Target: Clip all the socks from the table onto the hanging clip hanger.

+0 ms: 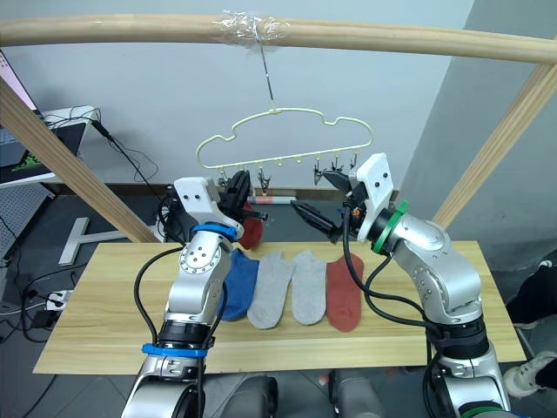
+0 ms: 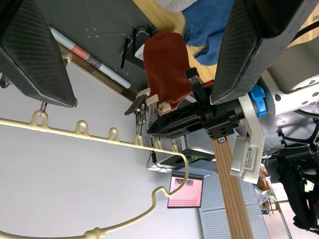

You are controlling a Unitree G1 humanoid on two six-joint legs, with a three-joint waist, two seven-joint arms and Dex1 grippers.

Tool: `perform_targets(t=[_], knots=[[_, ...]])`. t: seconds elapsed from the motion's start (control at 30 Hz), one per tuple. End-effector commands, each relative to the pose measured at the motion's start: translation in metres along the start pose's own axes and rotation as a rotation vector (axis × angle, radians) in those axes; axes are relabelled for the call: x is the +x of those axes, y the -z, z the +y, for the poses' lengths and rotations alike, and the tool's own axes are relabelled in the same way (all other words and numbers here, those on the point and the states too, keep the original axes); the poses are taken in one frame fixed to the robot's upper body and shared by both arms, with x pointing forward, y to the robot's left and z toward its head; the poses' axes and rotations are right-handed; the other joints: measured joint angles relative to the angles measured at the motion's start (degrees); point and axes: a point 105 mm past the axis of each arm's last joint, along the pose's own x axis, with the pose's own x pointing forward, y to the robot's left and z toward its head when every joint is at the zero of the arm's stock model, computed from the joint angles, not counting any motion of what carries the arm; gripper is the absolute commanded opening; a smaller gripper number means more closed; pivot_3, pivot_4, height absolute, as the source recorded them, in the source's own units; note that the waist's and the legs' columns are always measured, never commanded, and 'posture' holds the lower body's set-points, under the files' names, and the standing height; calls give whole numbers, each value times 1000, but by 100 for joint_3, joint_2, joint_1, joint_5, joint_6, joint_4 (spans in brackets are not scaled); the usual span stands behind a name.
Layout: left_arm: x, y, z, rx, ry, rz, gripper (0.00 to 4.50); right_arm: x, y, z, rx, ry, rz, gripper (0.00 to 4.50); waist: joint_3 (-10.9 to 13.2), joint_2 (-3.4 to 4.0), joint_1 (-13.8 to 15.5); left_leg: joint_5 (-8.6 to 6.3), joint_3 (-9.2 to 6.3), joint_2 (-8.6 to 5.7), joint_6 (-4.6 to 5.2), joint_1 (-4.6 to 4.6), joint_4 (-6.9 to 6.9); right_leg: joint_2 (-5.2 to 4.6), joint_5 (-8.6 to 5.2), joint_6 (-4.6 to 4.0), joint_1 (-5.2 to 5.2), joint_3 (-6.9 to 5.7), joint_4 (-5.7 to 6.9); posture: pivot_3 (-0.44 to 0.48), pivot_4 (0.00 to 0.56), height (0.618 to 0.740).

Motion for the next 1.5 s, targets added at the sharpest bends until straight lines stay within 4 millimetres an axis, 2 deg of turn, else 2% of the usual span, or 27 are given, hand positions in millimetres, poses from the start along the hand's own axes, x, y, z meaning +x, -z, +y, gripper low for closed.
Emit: perform_targets(t=[0.03,0.2,0.3,0.4,0.47,0.73,0.87,1.0,1.13,1.27,1.43,1.47,1.5], knots=[[2,-9,-4,-25,36,-23,18,-2,-6,3,-35,-1,-15,4500,0,0,0,0,0,0,0,0,0,0,0,0,0,0,0,-64,193,740],[-1,-11,2,-58,57,-22,18,-2,11,7,-44,-5,46,4500,0,0,-3,0,0,0,0,1,0,0,0,0,1,0,0,-64,193,740],[-6,-7,10,-139,120,36,18,-12,73,-2,-60,70,253,4500,-5,-5,-7,0,-1,1,0,3,0,1,-1,1,4,-2,1,-55,200,740],[-9,-5,11,-160,151,69,18,-20,113,-11,-87,111,376,4500,-6,-4,-12,0,5,1,0,8,1,1,-1,2,4,3,2,-47,202,740],[-10,-6,11,-190,164,84,18,-22,133,-16,-64,139,423,4500,-5,-3,-19,0,12,1,0,9,7,1,-2,3,3,9,3,-40,203,740],[-11,-12,6,-216,176,96,18,-34,188,-23,-4,160,576,4500,-5,-3,-15,0,10,8,1,4,55,16,-10,32,13,16,7,-31,201,740],[-13,-11,5,-208,170,102,18,-47,228,-28,35,213,686,4500,-5,-3,-22,0,23,9,1,7,59,17,-5,36,12,28,7,-12,197,740],[-15,-11,4,-209,171,105,18,-45,237,-23,112,207,682,4500,-7,-4,-16,0,28,12,1,8,59,19,6,21,12,34,7,-5,195,740],[-16,-10,3,-207,170,111,0,-59,254,-15,79,153,758,3326,-12,-5,-12,0,27,11,1,8,61,19,8,26,14,35,7,-2,193,740],[-17,-10,4,-205,170,115,0,-71,261,-14,91,154,788,1908,-19,-6,-11,0,28,11,1,12,61,19,7,30,17,36,6,2,192,740],[-18,-10,6,-203,172,119,0,-76,260,-13,64,135,793,366,-21,-6,1,0,25,9,1,32,62,19,0,42,42,33,3,2,192,740],[-18,-11,8,-218,181,126,0,-77,253,-17,14,121,776,86,-21,-6,1,-1,25,9,2,39,62,18,0,43,50,34,2,5,188,740],[-18,-12,10,-229,188,130,0,-77,248,-19,-23,110,764,38,-21,-5,2,-1,25,8,2,47,62,18,-1,43,57,35,0,5,188,740]])
